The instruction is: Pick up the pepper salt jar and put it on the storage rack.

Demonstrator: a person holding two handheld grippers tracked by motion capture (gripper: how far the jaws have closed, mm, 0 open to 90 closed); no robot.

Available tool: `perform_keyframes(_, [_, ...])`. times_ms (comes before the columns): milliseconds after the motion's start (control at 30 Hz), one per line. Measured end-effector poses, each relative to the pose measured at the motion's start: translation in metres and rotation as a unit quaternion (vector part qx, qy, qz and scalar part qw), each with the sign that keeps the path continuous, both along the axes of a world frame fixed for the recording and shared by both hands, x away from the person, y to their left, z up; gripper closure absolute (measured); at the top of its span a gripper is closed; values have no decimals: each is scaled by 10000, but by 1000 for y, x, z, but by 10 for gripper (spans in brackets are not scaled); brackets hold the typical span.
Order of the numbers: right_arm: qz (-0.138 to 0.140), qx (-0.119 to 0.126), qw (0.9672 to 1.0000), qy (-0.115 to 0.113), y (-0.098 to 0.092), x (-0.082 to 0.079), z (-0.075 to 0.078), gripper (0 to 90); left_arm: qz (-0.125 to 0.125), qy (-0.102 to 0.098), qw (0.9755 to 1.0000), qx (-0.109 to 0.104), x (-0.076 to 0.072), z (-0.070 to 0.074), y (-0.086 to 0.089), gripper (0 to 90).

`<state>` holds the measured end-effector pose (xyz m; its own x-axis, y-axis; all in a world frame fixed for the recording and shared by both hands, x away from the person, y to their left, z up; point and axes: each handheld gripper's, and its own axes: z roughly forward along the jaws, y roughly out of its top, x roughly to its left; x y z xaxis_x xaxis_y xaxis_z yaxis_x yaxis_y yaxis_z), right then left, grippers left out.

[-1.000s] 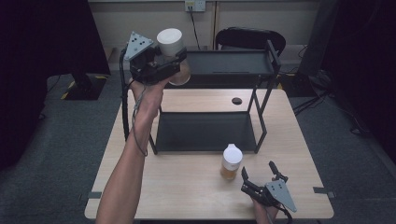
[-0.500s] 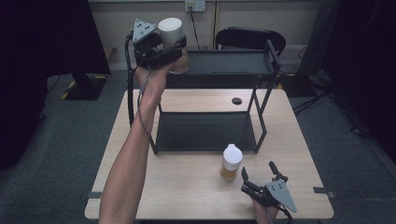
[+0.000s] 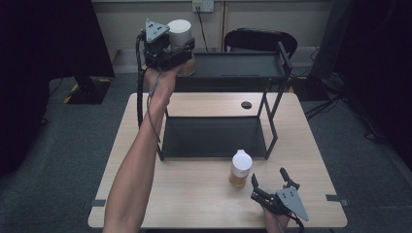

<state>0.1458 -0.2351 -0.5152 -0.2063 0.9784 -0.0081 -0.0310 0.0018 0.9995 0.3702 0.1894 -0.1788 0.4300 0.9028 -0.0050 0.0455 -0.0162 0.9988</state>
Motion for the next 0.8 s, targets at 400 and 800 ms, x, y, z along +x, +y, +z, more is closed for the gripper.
perform_keyframes(400, [1,1,10000,4,0,0,0,15,-35,-4,10000,54,3,0,-1,354])
perform_keyframes(800, [5,-5,10000,14,0,0,0,15,53,-33,10000,13,4,-3,-5,348])
